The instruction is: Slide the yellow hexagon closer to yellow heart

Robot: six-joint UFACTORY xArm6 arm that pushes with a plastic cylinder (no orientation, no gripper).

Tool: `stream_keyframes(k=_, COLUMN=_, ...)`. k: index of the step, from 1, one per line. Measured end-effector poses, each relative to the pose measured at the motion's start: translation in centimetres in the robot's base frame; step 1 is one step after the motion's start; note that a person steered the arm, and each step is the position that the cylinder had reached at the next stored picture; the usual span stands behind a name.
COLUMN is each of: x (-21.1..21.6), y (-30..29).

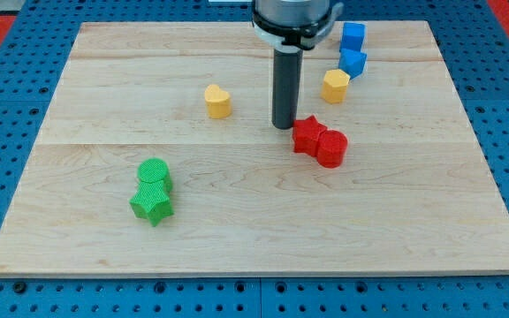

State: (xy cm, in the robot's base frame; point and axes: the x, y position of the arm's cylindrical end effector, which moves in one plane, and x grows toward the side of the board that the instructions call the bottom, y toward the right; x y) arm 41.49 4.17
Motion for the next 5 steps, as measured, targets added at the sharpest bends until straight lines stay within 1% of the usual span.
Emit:
stream_keyframes(k=3, x=4.3, y=5.6)
stream_keyframes(k=4, x=3.0, y=2.7)
stream_keyframes(k=5, x=-0.5, y=1.0)
